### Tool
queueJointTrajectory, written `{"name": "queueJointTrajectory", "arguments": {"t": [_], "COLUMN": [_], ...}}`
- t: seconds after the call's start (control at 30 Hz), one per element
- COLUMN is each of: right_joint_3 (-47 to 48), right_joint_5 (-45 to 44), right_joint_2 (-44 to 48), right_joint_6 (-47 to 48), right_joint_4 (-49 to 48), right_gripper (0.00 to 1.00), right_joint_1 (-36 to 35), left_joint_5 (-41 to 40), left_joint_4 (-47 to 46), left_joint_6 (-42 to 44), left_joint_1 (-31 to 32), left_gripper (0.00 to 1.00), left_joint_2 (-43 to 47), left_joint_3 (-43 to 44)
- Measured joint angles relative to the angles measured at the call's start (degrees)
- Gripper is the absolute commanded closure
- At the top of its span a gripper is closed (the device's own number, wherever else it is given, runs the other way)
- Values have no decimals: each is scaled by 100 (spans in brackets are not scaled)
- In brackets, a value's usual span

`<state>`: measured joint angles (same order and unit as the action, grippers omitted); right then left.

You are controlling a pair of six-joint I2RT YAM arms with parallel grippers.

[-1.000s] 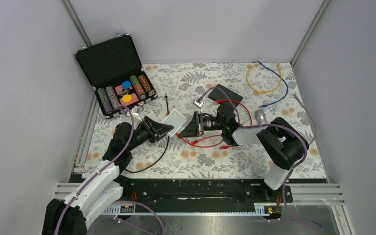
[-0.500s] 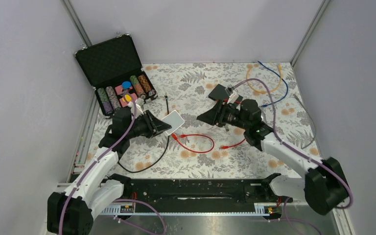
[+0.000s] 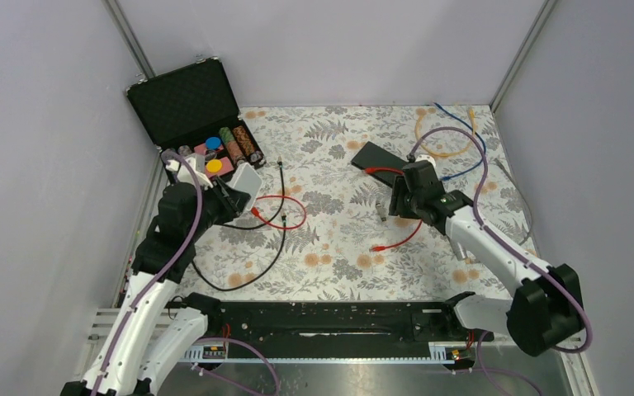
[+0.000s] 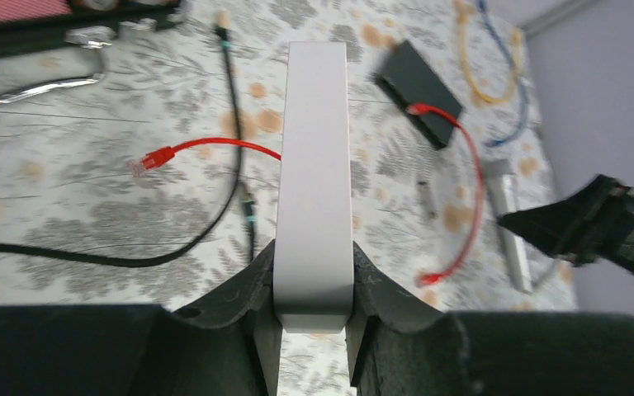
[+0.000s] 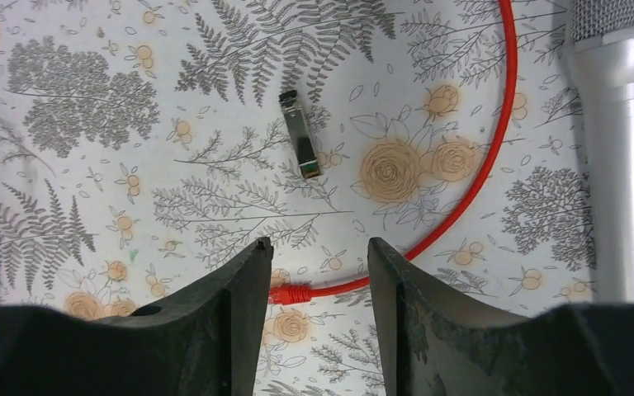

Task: Insert the plug into the switch port
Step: Move the connector to the center of the board.

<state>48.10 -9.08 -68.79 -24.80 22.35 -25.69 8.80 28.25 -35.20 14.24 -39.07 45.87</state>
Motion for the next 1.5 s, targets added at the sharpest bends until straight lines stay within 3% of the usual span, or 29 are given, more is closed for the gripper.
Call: {"name": "queueJointTrajectory", "arguments": {"t": [0.17, 0.33, 0.57, 0.93, 1.33, 1.43, 1.5], "right_joint_3": [540, 920, 1067, 2015, 3091, 3569, 3779], "right_joint_5": [175, -181, -308, -372, -485, -540, -706], "right_joint_2": [-586, -1248, -2662, -4111, -5106, -5331, -5421], "right_joint_6": [-136, -841, -1709, -1987, -1926, -1871, -1757], "right_joint_4": [90, -308, -1576, -2697, -2146, -1803, -1427], "right_gripper": [50, 51, 52, 42, 41, 46, 60], "right_joint_1": [4, -1241, -2424, -2789, -2997, -3095, -3206], "left_joint_5": [-1639, -3132, -4197, -4286, -4148, -4111, -4065], "left_joint_4": [754, 1241, 1432, 1425, 1408, 1397, 1386], "left_joint_6": [431, 575, 564, 566, 564, 564, 564], "left_joint_1": [402, 420, 402, 402, 402, 402, 402], "left_gripper": [100, 100, 100, 100, 100, 100, 100], "left_joint_2": [164, 136, 313, 750, 734, 713, 708], "left_joint_3": [111, 389, 407, 356, 229, 229, 227]}}
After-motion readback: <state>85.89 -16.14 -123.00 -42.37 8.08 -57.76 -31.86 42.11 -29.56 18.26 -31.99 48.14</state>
